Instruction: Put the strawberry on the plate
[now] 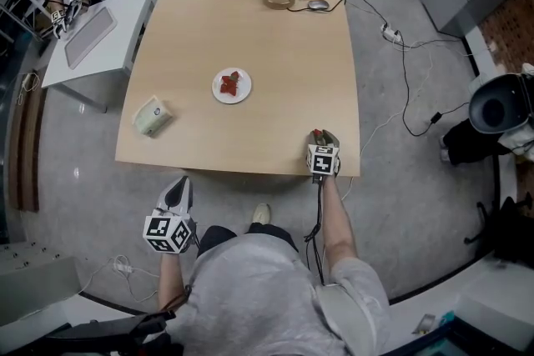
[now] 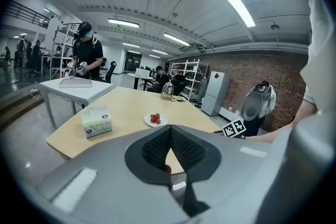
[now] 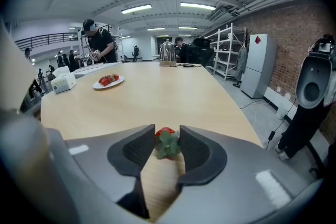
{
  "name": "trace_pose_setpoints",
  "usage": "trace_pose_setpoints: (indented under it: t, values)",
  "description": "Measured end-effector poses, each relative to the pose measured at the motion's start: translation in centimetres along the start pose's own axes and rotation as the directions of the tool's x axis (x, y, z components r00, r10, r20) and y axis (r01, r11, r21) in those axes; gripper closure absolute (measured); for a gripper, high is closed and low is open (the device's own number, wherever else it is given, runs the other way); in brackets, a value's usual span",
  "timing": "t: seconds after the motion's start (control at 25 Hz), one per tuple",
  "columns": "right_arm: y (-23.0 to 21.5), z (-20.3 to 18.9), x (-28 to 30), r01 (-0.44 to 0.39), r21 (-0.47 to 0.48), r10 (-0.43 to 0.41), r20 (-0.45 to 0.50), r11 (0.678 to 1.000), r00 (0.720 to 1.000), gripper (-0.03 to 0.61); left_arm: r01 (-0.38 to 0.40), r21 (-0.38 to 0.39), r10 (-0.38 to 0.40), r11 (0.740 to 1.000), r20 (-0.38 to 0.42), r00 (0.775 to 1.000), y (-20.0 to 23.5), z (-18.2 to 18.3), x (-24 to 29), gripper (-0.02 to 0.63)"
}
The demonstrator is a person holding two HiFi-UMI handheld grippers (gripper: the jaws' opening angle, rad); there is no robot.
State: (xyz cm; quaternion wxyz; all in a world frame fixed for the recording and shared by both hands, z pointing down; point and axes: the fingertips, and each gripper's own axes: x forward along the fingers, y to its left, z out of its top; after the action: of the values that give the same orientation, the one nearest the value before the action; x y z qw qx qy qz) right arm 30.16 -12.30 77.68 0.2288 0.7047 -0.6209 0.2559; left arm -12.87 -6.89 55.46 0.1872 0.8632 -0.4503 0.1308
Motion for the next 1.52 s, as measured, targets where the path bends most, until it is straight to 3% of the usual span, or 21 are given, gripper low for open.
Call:
trace_pose_setpoints:
  t: [0.72,1.16,1.52]
  values:
    - [2.4,3.8,-5.8,-0.053,0.014,0.051,0.108,0.998,0.993,0.43,0.001,-0.006,-0.001,1.0,0.054,0.999,0.6,0.5,-1.0,0.594]
    - [7.6,6.9,-10.3,-0.146,-0.051,0.153,0.192,0.988,0.969,0.43,0.021,-0.028,-0.019,0.999,0.06,0.998,0.9,-0.6,-0.9,0.594]
    - [11.8,10.4,-8.8,-0.21,-0.108,0.229,0.217,0.972,0.949,0.43,0.033,-0.012,-0.032,0.999,0.05,0.998,2.3,-0.2,1.7,0.594]
